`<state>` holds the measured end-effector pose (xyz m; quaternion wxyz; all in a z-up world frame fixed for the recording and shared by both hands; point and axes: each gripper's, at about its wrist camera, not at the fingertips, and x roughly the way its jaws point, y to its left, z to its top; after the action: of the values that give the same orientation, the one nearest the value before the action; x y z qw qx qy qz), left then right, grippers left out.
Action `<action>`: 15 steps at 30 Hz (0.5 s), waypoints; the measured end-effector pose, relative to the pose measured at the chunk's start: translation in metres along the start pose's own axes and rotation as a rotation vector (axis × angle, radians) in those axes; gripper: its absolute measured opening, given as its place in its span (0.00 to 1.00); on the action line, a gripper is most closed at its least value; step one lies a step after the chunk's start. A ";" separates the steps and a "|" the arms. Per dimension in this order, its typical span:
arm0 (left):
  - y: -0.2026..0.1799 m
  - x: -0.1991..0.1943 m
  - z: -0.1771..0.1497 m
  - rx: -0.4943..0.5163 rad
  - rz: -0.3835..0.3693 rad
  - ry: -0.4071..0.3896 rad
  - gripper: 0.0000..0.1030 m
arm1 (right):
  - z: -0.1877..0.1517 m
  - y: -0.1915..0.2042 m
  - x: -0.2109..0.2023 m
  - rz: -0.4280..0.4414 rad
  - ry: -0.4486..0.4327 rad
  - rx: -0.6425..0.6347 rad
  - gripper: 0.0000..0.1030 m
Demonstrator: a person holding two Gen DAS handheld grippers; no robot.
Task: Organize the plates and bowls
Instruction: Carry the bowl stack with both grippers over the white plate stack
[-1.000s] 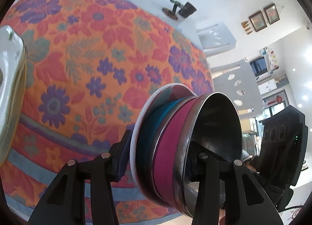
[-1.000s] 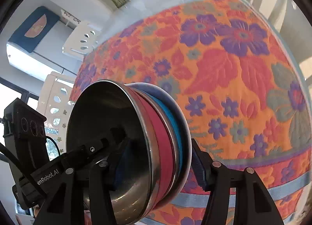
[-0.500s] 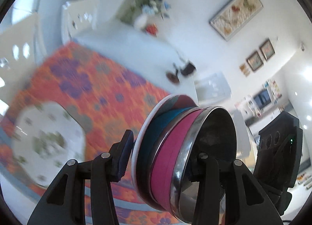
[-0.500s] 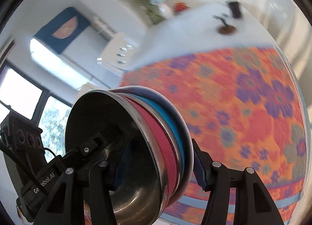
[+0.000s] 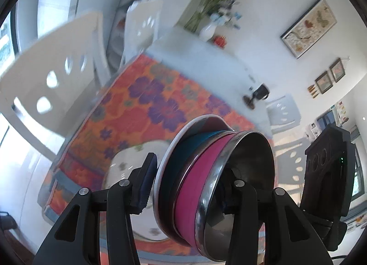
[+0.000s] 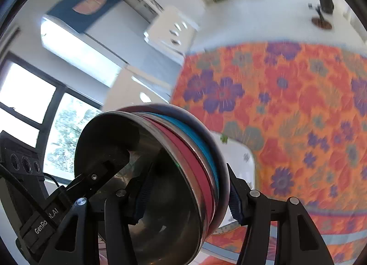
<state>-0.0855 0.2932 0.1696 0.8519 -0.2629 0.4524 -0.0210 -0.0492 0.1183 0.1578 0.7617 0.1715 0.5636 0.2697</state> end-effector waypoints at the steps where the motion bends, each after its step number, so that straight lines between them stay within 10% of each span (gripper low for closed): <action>1: 0.012 0.010 -0.002 -0.007 -0.004 0.031 0.40 | -0.002 -0.001 0.011 -0.016 0.015 0.009 0.55; 15: 0.060 0.074 -0.019 -0.008 -0.068 0.252 0.40 | -0.018 -0.031 0.091 -0.209 0.165 0.113 0.55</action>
<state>-0.0685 0.3164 0.0764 0.7860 -0.2769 0.5468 -0.0807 -0.0402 0.1480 0.0655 0.7260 0.1314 0.6533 0.1699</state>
